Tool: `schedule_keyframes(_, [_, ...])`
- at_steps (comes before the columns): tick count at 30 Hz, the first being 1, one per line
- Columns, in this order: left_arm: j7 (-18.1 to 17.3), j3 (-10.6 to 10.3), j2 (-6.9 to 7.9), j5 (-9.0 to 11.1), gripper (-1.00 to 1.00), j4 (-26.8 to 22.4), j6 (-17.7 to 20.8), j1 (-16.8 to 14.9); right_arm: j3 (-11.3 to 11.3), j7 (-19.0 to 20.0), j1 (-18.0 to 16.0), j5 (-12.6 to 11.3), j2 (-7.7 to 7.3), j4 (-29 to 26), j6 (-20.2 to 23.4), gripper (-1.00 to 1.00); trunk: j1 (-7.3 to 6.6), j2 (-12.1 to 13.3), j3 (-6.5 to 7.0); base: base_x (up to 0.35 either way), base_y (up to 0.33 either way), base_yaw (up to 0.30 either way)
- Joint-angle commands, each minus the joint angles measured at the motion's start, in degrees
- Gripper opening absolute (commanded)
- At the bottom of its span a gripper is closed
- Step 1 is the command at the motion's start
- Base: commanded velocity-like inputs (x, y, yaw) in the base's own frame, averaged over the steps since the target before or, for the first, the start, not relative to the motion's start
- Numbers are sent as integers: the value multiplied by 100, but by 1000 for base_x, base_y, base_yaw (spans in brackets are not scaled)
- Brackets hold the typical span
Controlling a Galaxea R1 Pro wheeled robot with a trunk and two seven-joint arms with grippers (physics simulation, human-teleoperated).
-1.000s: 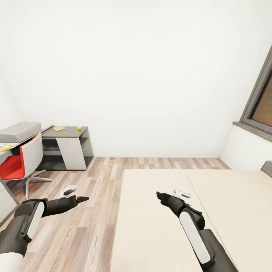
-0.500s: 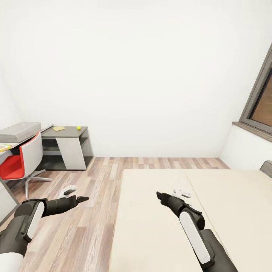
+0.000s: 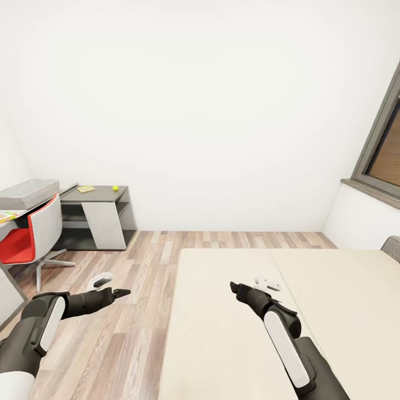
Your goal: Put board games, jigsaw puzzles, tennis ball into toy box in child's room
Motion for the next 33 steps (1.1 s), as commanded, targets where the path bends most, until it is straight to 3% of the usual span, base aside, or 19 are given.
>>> schedule_keyframes(1, [-6,7,-1,16,100,-2,35,-6,6,-57,-6,-60,-1,-7,7,100,4,-14,-14,0,-178,0])
schedule_keyframes(33, [4,6,-26,16,100,-2,39,-6,6,-56,-6,-60,-1,-7,7,100,4,-14,-14,0,-284,0])
